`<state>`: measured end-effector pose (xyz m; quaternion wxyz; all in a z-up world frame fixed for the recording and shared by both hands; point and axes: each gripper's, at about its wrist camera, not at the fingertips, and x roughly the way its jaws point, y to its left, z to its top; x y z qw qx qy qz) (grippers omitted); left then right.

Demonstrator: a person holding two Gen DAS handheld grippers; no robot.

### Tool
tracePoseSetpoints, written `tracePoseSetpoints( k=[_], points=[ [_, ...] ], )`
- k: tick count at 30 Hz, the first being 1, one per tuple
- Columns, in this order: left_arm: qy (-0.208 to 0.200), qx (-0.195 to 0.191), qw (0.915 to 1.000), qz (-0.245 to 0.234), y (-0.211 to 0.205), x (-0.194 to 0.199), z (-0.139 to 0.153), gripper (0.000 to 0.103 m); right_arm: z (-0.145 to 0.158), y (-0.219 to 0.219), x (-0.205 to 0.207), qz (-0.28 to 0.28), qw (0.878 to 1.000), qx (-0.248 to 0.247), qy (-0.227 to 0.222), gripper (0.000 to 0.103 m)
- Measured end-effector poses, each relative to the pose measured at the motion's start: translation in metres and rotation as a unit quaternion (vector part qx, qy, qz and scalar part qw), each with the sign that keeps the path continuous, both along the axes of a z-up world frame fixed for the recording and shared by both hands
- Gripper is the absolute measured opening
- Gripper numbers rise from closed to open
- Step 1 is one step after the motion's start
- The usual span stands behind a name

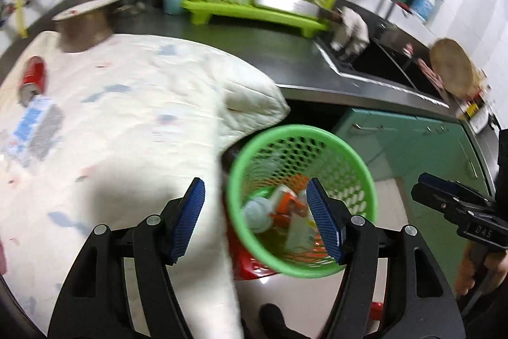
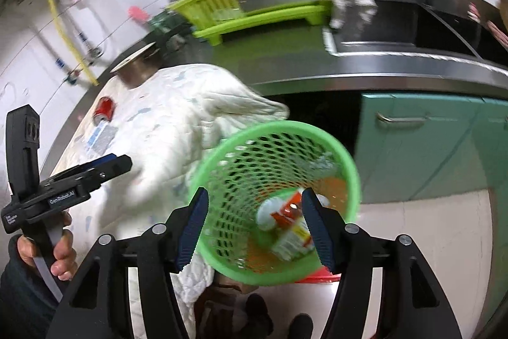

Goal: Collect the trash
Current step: 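Open the left gripper to drop the clear bottle into the green basket, then grasp the blue-and-white milk pouch from the mat with the left gripper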

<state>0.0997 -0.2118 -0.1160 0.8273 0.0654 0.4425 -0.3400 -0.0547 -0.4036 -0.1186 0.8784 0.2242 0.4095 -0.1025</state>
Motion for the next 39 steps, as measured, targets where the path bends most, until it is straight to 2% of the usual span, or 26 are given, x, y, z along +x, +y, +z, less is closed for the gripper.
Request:
tracePoseSetpoints(
  k=[7, 14, 20, 25, 31, 33, 39],
  points=[
    [-0.019, 0.002, 0.9969, 0.076, 0.071, 0.018, 0.012, 0.069, 0.006, 0.035, 0.047, 0.067, 0.998, -0.006, -0.004, 0.059],
    [-0.016, 0.005, 0.9861, 0.165, 0.148, 0.044, 0.008, 0.069, 0.009, 0.081, 0.1, 0.14, 0.99, -0.007, -0.009, 0.059],
    [-0.022, 0.017, 0.9774, 0.21, 0.181, 0.073, 0.002, 0.072, 0.016, 0.113, 0.13, 0.181, 0.983, -0.006, -0.021, 0.06],
    [-0.036, 0.019, 0.9763, 0.213, 0.191, 0.107, 0.004, 0.08, 0.015, 0.127, 0.146, 0.201, 0.979, -0.008, -0.017, 0.06],
    [-0.056, 0.056, 0.9791, 0.187, 0.18, 0.154, 0.002, 0.081, 0.011, 0.13, 0.156, 0.205, 0.979, -0.006, -0.01, 0.06],
    [-0.056, 0.065, 0.9807, 0.176, 0.176, 0.167, -0.001, 0.085, 0.009, 0.13, 0.159, 0.204, 0.979, -0.007, -0.007, 0.061],
    [-0.051, 0.099, 0.982, 0.153, 0.165, 0.201, -0.019, 0.087, 0.002, 0.127, 0.167, 0.202, 0.979, -0.005, 0.002, 0.061]
  ],
)
